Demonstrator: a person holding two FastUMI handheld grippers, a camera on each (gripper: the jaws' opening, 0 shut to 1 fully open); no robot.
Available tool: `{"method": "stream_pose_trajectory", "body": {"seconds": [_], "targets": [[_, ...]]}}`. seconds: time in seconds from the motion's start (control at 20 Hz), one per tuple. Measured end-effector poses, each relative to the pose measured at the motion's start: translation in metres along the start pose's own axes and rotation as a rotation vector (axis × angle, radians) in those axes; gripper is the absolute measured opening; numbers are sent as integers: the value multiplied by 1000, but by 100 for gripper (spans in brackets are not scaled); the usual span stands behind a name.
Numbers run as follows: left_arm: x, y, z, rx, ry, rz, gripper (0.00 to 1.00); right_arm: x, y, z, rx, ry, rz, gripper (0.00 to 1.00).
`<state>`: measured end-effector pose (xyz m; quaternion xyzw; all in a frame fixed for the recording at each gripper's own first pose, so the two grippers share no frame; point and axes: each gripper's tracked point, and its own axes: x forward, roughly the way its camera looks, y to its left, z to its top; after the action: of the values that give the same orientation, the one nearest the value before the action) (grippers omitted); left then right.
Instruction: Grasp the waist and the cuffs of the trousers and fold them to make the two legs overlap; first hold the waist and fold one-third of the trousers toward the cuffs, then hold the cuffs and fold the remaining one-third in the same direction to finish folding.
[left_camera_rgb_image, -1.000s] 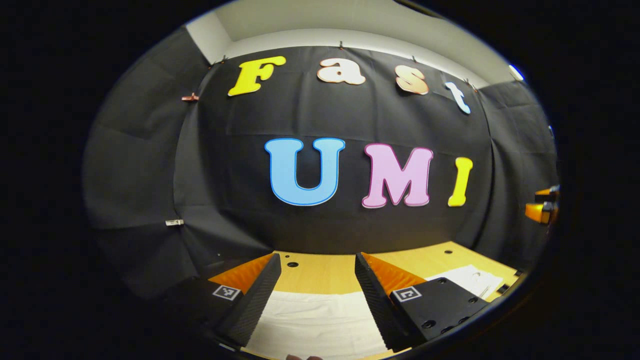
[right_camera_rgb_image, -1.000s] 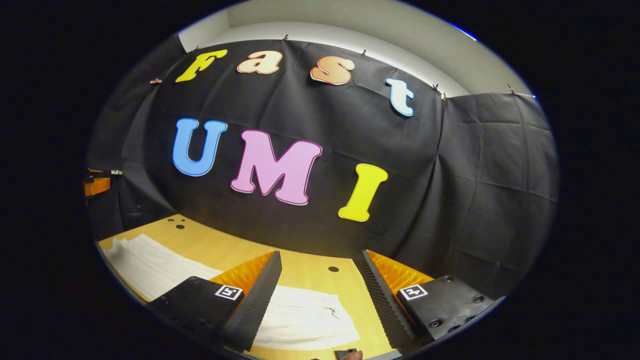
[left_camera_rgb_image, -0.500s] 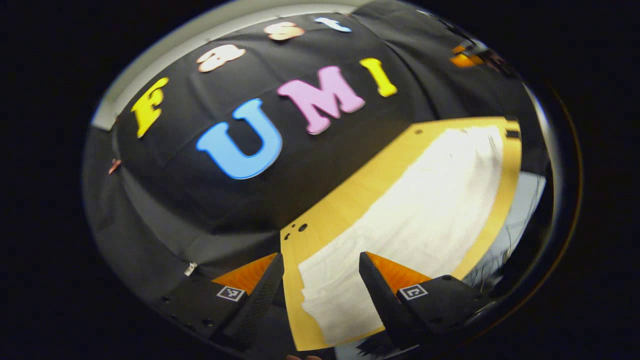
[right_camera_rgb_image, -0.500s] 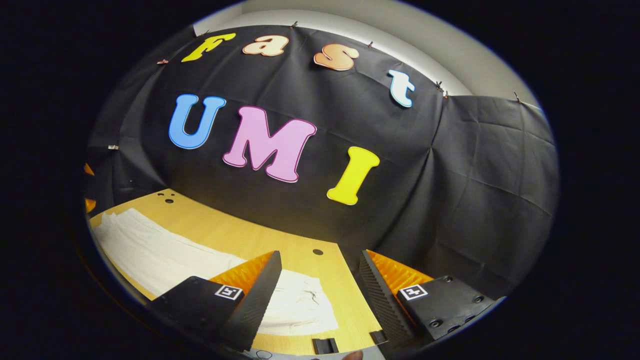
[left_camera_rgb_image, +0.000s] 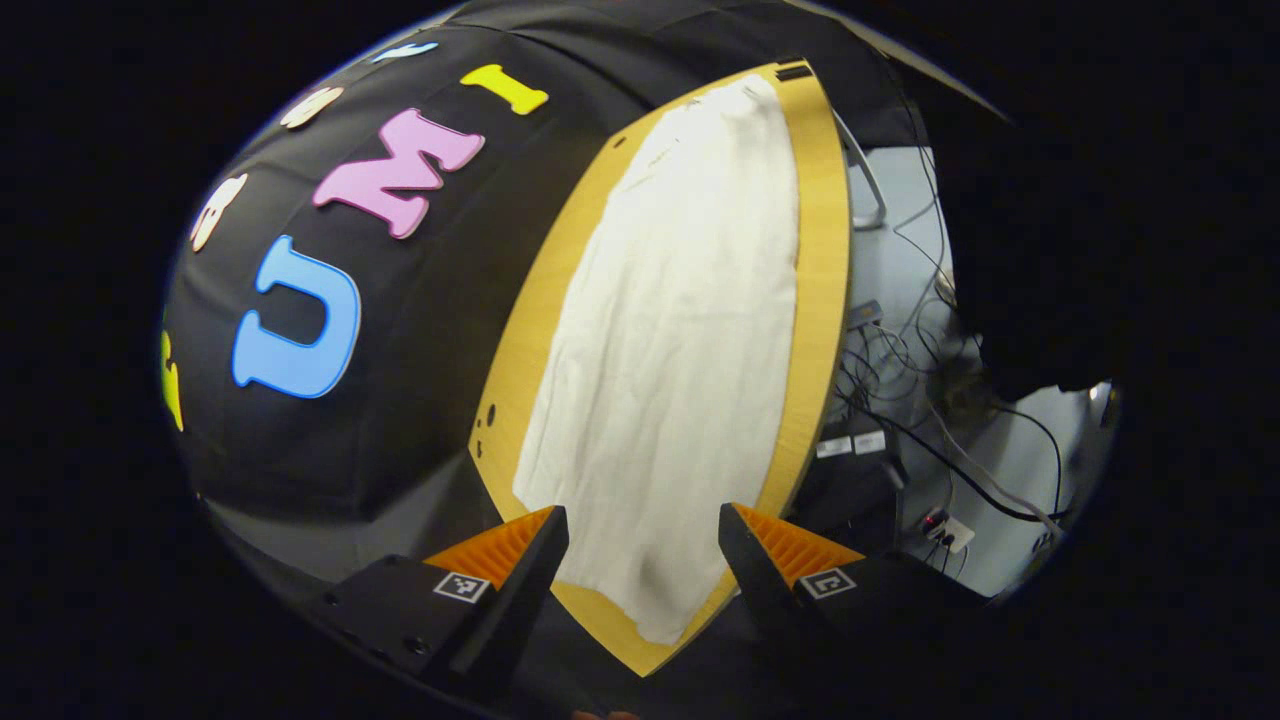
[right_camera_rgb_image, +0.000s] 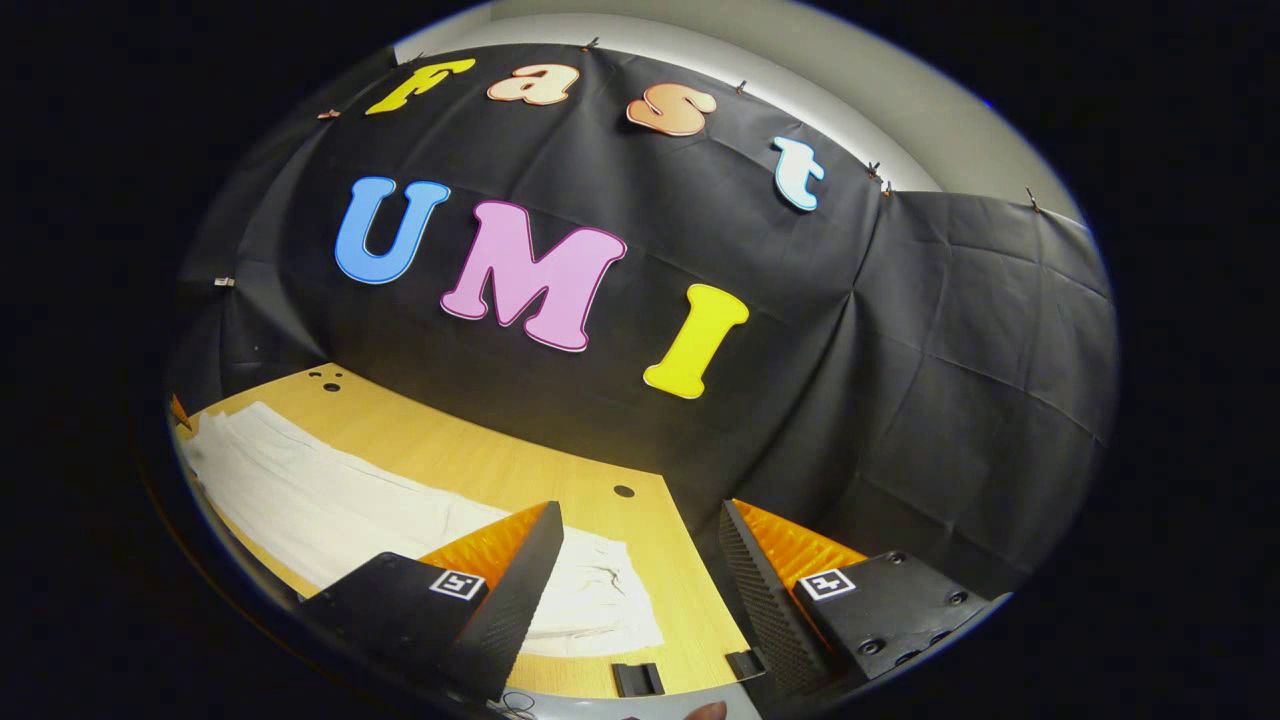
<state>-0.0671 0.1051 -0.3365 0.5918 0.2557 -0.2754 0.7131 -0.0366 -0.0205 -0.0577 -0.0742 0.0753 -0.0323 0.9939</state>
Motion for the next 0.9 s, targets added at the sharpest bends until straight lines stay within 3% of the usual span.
{"method": "stream_pose_trajectory", "body": {"seconds": [0.3,0.65,0.85,0.9], "targets": [[28,-16,-30,90,69,-49,96,-5,1,3,11,-6,3,98],[66,-1,-32,226,108,-42,90,-6,-4,-11,2,22,-12,98],[93,11,-29,242,123,-72,74,-5,-11,-19,-34,36,-17,98],[101,11,-31,243,139,-89,63,-5,-14,-23,-49,40,-17,97]]}}
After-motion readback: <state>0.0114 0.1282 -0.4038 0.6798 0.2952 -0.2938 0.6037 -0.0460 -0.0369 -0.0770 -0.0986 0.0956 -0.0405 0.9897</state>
